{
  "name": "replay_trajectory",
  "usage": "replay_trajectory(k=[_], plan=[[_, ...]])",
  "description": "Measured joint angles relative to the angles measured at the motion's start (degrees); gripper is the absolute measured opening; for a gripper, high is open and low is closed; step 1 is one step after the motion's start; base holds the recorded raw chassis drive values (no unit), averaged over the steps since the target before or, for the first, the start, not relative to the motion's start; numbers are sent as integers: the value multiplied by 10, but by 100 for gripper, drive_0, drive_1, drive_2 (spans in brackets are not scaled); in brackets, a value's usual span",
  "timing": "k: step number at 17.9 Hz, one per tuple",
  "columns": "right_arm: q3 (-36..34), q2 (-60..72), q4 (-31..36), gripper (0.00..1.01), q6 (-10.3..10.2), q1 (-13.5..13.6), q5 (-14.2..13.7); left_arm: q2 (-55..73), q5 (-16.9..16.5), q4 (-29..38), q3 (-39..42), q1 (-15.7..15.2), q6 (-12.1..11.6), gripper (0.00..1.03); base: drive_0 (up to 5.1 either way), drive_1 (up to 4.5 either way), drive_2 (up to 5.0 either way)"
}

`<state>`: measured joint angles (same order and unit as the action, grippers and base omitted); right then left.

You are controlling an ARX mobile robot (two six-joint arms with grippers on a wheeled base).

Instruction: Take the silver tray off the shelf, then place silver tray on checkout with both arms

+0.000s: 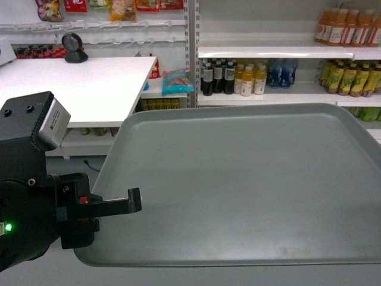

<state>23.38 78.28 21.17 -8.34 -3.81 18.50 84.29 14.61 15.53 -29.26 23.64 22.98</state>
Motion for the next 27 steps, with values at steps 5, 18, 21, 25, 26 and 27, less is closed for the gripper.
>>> replay_trajectory(k=[5, 18, 21, 25, 26, 27], plan=[[0, 0, 0, 2, 0, 0, 0, 0, 0, 3, 0, 0, 0, 2, -493, 248, 248], [0, 0, 0, 2, 0, 0, 0, 0, 0, 2, 0, 0, 0, 2, -493, 248, 248], [0, 0, 0, 2, 0, 0, 0, 0, 0, 1, 0, 0, 0, 2, -499, 247, 247], [0, 0, 0, 2, 0, 0, 0, 0, 0, 3, 0, 0, 0, 2, -499, 247, 247], [0, 0, 1, 2, 0, 0, 0, 0, 0, 3, 0, 0, 0, 2, -499, 247, 247], [0, 0, 0, 2, 0, 0, 0, 0, 0, 1, 0, 0, 0, 2, -499, 247, 247]])
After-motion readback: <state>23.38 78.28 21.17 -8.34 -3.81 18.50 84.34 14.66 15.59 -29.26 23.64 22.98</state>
